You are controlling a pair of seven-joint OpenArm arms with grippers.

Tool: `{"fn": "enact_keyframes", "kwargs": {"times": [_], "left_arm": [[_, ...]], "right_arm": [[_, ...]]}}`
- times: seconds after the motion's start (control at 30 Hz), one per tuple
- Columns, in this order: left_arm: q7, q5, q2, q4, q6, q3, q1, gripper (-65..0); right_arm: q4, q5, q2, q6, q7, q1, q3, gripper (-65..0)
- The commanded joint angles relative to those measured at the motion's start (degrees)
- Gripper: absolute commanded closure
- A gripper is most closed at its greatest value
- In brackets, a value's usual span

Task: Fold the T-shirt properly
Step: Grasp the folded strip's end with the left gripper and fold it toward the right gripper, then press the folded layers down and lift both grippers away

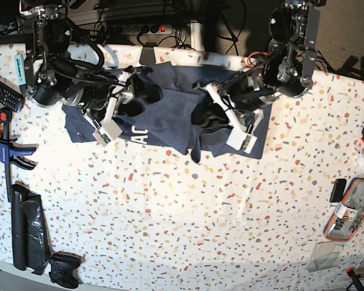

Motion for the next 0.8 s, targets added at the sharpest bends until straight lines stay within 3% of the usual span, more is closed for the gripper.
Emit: {"fn": "enact_keyframes", "kwargs": {"times": [0.0,0.07,0.13,0.23,0.43,0.77], "left_arm": [[-1.79,-1.01,0.20,1.05,-0.22,0.52,-0.68,-21.4],[-1.62,-1.25,0.44,1.05,-0.22,1.62,-0.98,-28.3],[-1.03,-2.40,0.90,1.05,-0.26,2.80,-1.51,-28.3],[-0.81,-4.28,1.53,1.09,-3.06,3.89,-3.10,-28.3],[4.24,-0.70,1.55,1.73,-3.28,2.82,-5.40,-28.3],[5.57,3.04,-5.64,1.73,-3.26,1.86,-0.26,-28.3]], "right_arm": [[1.01,1.33,0.61,0.25,0.94,0.66,0.42,-34.0],[1.01,1.33,0.61,0.25,0.94,0.63,0.42,-34.0],[1.01,1.33,0.61,0.25,0.94,0.68,0.42,-34.0],[1.01,1.31,0.61,0.25,0.85,0.81,0.42,-34.0],[1.01,1.03,0.76,0.25,0.72,1.60,0.42,-34.0],[1.01,0.92,0.74,0.25,0.59,2.23,0.42,-34.0]]}}
